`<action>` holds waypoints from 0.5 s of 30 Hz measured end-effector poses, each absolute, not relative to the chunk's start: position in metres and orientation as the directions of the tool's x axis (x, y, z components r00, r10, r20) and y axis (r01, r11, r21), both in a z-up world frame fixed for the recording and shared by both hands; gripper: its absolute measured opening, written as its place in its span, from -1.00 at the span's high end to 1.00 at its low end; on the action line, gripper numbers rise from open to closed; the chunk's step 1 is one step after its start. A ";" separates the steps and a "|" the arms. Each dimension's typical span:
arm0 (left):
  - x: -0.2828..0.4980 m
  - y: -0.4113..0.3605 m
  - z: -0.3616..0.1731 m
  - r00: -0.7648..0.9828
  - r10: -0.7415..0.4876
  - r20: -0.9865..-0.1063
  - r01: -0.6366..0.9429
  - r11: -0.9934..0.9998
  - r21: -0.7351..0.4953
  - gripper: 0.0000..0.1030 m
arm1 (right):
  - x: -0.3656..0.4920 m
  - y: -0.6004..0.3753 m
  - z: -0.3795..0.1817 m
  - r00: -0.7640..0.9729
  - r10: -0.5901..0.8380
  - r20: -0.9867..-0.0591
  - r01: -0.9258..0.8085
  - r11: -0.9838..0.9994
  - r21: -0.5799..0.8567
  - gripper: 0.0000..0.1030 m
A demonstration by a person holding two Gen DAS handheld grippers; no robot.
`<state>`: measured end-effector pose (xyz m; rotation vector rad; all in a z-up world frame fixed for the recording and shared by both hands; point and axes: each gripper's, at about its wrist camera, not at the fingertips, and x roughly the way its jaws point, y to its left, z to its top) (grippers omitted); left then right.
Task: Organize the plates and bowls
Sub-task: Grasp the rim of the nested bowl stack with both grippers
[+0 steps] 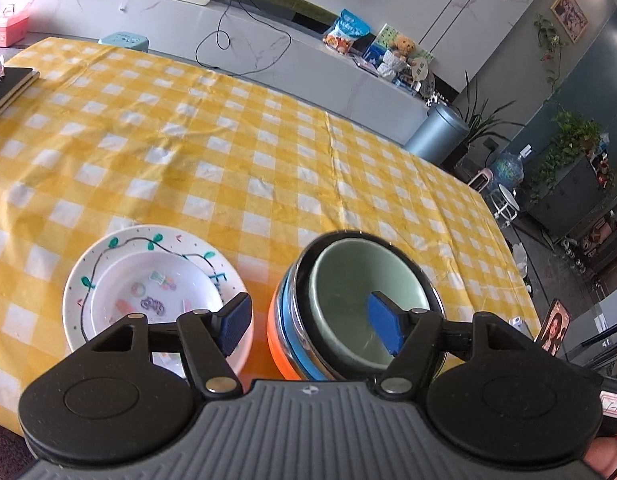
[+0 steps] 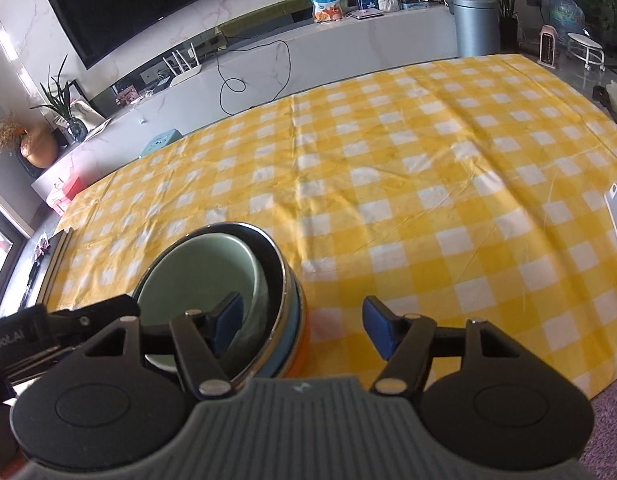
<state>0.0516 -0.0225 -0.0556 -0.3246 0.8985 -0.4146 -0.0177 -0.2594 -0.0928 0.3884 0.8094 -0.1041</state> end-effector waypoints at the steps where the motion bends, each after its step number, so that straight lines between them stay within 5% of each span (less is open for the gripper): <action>1: 0.051 -0.024 -0.057 0.548 -0.475 -0.689 0.211 0.875 -0.435 -0.52 | -0.018 -0.259 -0.093 0.689 0.059 -0.722 0.233 0.925 0.299 -0.28; 15: 0.048 -0.035 -0.069 0.511 -0.445 -0.735 0.229 0.895 -0.382 -0.52 | -0.022 -0.261 -0.101 0.692 0.117 -0.712 0.198 0.918 0.344 -0.29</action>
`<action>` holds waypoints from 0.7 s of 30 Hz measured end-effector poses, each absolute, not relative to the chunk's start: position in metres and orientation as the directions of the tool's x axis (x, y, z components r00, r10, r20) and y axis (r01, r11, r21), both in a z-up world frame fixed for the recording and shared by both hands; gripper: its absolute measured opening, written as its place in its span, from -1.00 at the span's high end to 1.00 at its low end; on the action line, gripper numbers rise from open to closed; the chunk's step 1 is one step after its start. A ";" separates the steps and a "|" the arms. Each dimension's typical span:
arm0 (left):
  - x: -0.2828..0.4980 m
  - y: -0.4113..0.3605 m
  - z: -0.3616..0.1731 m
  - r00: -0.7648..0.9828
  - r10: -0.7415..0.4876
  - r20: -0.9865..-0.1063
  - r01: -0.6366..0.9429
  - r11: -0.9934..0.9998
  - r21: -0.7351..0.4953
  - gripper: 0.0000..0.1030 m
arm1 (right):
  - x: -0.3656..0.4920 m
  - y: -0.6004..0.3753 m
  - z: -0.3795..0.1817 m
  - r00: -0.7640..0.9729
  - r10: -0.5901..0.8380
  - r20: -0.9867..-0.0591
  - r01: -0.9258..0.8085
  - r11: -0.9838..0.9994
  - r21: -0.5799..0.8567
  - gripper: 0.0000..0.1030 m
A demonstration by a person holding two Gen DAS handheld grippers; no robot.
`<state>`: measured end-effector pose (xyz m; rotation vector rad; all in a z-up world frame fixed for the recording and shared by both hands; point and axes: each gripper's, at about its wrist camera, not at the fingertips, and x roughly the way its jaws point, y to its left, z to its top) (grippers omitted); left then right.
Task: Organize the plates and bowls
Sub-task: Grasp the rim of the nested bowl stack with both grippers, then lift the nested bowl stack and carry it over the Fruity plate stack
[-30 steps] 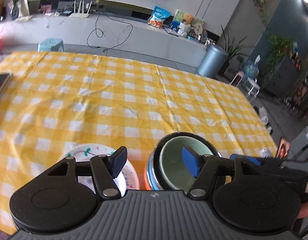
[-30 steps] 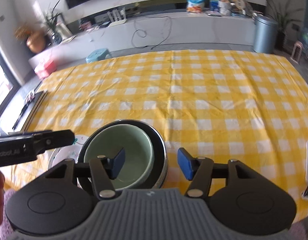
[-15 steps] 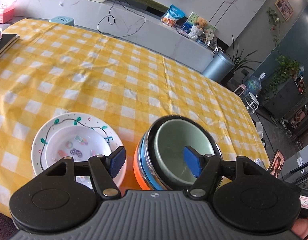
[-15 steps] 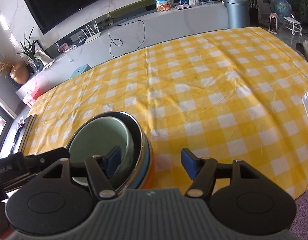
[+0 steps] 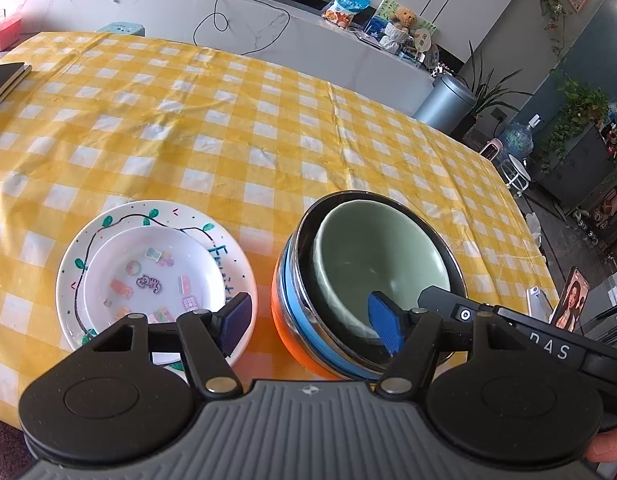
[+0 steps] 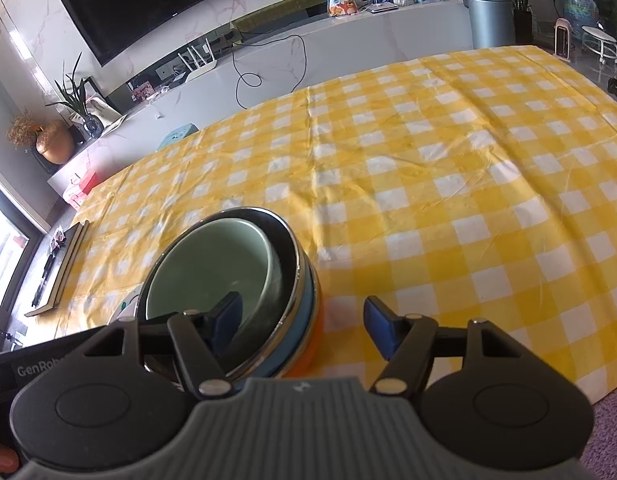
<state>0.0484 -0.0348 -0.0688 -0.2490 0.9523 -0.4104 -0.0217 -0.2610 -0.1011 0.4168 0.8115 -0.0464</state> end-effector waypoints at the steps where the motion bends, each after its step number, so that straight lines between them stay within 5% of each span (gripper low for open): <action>1: 0.048 -0.035 -0.069 0.512 -0.443 -0.736 0.232 0.896 -0.379 -0.52 | -0.022 -0.262 -0.102 0.693 0.119 -0.711 0.196 0.918 0.345 -0.30; 21: 0.071 -0.026 -0.084 0.510 -0.519 -0.686 0.125 0.834 -0.538 -0.52 | -0.003 -0.282 -0.113 0.689 0.207 -0.694 0.243 0.837 0.490 -0.35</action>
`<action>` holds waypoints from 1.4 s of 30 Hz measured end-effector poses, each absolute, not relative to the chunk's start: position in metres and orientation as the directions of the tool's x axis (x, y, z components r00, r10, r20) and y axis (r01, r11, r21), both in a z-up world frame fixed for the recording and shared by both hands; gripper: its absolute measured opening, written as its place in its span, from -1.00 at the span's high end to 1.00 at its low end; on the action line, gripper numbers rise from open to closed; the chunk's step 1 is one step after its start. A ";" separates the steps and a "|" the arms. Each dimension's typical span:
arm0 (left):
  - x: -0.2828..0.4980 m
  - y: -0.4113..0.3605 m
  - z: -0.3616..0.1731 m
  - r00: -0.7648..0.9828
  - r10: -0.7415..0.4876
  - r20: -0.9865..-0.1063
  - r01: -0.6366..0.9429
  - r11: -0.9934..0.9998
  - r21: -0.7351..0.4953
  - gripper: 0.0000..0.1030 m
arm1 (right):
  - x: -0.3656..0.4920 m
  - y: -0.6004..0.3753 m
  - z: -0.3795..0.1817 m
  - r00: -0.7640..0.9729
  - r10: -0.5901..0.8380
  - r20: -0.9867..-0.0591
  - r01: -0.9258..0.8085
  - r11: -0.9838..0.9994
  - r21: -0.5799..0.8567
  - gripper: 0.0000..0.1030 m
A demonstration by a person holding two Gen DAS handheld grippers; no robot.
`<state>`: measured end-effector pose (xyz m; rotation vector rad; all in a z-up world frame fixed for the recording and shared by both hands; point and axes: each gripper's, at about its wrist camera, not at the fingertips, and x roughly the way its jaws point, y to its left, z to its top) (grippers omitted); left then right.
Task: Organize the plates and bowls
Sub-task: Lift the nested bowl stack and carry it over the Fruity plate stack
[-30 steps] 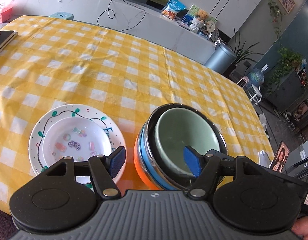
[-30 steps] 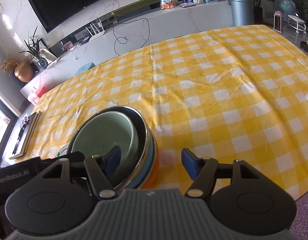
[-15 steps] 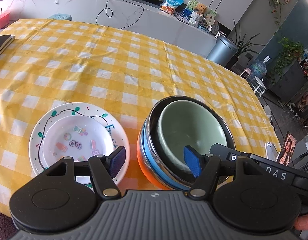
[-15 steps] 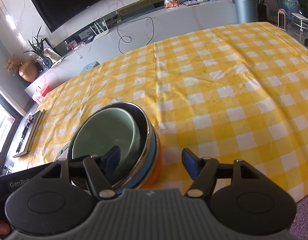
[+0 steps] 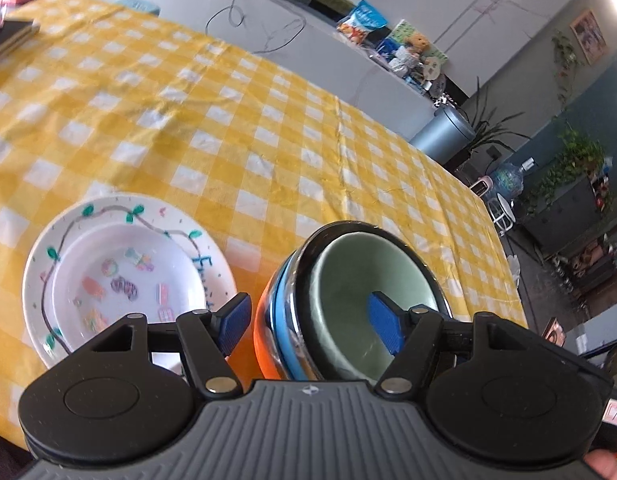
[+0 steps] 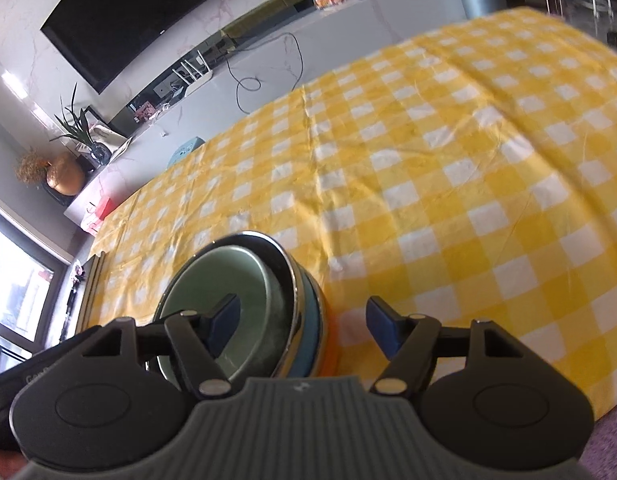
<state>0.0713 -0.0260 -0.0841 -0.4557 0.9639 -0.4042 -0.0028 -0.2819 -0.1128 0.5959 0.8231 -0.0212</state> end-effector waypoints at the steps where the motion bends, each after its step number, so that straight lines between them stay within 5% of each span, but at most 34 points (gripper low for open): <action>1: 0.073 -0.025 -0.087 0.502 -0.528 -0.685 0.116 0.826 -0.552 -0.51 | -0.002 -0.283 -0.117 0.681 0.220 -0.698 0.250 0.827 0.504 -0.35; 34: 0.090 -0.031 -0.113 0.422 -0.558 -0.714 0.042 0.799 -0.599 -0.45 | 0.012 -0.287 -0.148 0.639 0.339 -0.690 0.294 0.722 0.627 -0.12; 42: 0.089 -0.036 -0.111 0.423 -0.523 -0.740 0.050 0.828 -0.558 -0.20 | 0.012 -0.287 -0.148 0.641 0.319 -0.698 0.302 0.731 0.612 0.00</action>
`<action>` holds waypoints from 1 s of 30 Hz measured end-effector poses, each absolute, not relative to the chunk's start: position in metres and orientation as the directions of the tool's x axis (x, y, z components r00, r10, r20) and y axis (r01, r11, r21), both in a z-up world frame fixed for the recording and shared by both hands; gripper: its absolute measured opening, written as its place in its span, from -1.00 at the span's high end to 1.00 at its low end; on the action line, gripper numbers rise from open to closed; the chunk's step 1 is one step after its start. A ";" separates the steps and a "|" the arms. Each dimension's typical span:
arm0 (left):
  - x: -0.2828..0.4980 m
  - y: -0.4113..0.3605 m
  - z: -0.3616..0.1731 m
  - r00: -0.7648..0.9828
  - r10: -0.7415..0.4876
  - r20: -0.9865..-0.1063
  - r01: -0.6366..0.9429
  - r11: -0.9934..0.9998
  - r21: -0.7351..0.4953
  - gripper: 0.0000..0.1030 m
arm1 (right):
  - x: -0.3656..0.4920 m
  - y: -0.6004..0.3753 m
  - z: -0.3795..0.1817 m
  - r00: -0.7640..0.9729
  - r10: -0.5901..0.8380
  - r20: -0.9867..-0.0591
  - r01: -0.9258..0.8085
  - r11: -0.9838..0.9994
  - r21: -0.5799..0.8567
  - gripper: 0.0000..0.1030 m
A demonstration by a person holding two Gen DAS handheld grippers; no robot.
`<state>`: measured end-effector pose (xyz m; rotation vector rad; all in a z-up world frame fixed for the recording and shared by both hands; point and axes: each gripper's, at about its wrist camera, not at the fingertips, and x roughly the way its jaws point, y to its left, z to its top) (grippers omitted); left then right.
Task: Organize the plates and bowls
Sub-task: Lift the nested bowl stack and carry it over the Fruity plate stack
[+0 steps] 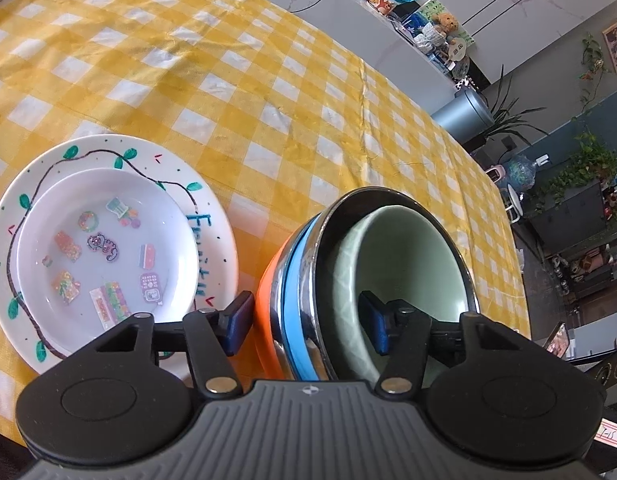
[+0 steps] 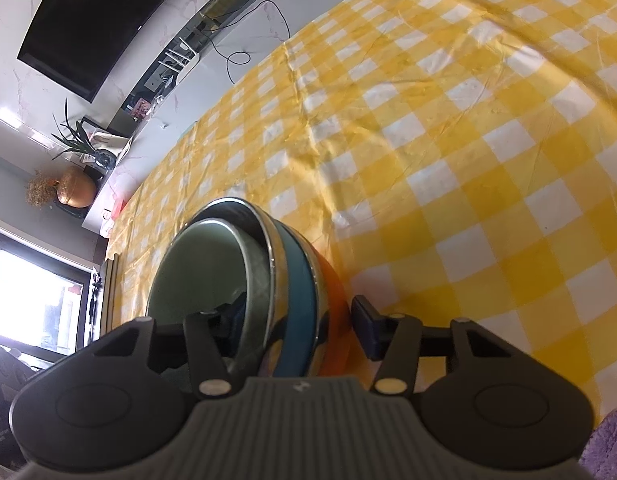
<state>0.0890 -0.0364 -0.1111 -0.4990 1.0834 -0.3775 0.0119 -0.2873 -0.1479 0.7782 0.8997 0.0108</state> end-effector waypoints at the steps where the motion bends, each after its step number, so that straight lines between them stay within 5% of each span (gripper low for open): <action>1: 0.089 -0.036 -0.111 0.423 -0.520 -0.742 0.047 0.831 -0.555 -0.18 | 0.012 -0.288 -0.148 0.641 0.318 -0.699 0.305 0.729 0.612 0.01; 30: 0.072 -0.018 -0.080 0.464 -0.511 -0.724 0.046 0.830 -0.556 -0.17 | 0.003 -0.277 -0.124 0.630 0.311 -0.712 0.294 0.753 0.589 0.22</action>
